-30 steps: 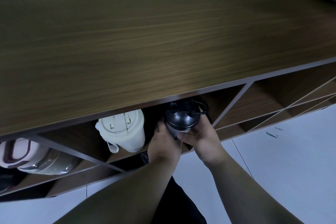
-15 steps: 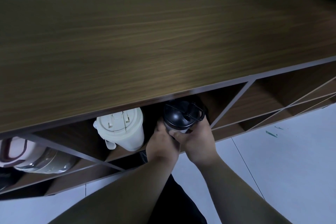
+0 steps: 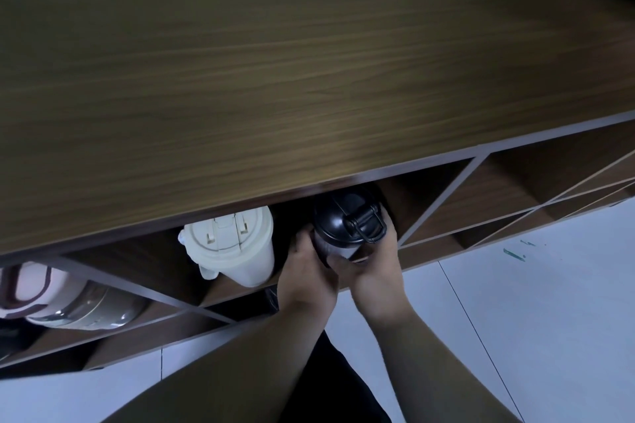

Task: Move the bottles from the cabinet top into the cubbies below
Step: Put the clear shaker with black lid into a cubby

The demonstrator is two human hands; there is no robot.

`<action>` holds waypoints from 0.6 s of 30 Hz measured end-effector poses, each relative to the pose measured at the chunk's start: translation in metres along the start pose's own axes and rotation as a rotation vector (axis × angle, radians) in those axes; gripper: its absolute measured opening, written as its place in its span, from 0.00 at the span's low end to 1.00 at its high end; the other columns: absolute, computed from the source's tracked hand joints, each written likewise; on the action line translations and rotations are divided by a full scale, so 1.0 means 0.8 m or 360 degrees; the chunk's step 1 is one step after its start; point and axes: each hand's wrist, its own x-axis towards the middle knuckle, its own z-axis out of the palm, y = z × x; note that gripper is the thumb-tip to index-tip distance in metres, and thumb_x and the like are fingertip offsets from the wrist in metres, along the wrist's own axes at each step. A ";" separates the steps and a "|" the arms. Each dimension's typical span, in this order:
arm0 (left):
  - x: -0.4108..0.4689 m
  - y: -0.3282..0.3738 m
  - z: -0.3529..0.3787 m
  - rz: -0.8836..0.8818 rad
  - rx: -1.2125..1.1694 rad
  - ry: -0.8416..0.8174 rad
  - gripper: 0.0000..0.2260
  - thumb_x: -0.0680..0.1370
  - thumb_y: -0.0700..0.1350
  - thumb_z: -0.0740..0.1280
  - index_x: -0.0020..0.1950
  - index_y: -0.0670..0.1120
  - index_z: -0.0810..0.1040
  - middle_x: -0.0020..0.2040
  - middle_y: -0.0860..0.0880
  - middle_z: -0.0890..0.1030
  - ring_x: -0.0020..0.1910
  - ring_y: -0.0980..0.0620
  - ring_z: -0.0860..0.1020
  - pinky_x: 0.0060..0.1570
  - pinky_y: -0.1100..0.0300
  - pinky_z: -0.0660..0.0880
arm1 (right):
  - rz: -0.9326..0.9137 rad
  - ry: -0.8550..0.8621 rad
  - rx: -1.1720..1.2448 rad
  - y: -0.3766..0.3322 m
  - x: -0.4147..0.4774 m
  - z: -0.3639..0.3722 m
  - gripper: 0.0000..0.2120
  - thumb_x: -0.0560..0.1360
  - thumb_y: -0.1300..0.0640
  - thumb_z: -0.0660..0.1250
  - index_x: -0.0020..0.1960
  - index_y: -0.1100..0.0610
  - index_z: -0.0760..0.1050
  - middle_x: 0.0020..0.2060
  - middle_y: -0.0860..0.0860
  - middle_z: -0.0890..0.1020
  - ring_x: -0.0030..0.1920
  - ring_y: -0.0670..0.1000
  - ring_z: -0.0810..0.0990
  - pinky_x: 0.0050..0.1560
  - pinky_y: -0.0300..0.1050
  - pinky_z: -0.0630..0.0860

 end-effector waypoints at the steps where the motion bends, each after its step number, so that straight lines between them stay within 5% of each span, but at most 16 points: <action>1: 0.000 0.003 -0.002 -0.0059 -0.0099 -0.0003 0.24 0.75 0.45 0.69 0.71 0.50 0.70 0.64 0.48 0.78 0.60 0.45 0.79 0.50 0.59 0.71 | -0.0005 -0.0103 0.0105 0.000 0.003 -0.007 0.38 0.67 0.75 0.75 0.71 0.53 0.68 0.61 0.50 0.81 0.62 0.43 0.80 0.57 0.39 0.77; 7: -0.004 0.008 -0.006 -0.0097 -0.0204 -0.0017 0.28 0.72 0.52 0.72 0.70 0.53 0.69 0.63 0.50 0.79 0.59 0.45 0.81 0.50 0.53 0.77 | 0.0094 -0.0232 0.0108 -0.002 0.017 -0.018 0.30 0.67 0.67 0.80 0.65 0.51 0.75 0.55 0.49 0.86 0.57 0.48 0.84 0.57 0.48 0.80; 14: -0.005 0.007 -0.002 -0.0097 -0.0214 0.0015 0.25 0.76 0.50 0.69 0.72 0.51 0.68 0.65 0.48 0.80 0.59 0.43 0.80 0.48 0.56 0.72 | 0.0111 -0.0073 -0.0142 0.000 0.015 -0.011 0.34 0.63 0.62 0.82 0.63 0.49 0.72 0.51 0.44 0.85 0.52 0.40 0.84 0.49 0.36 0.79; 18: -0.005 0.008 -0.002 -0.0086 -0.0193 0.0036 0.24 0.77 0.49 0.67 0.73 0.49 0.67 0.65 0.46 0.79 0.59 0.42 0.80 0.50 0.54 0.75 | 0.0146 0.0019 -0.0143 0.007 0.013 -0.004 0.36 0.60 0.56 0.83 0.64 0.47 0.70 0.56 0.45 0.83 0.54 0.41 0.83 0.53 0.42 0.81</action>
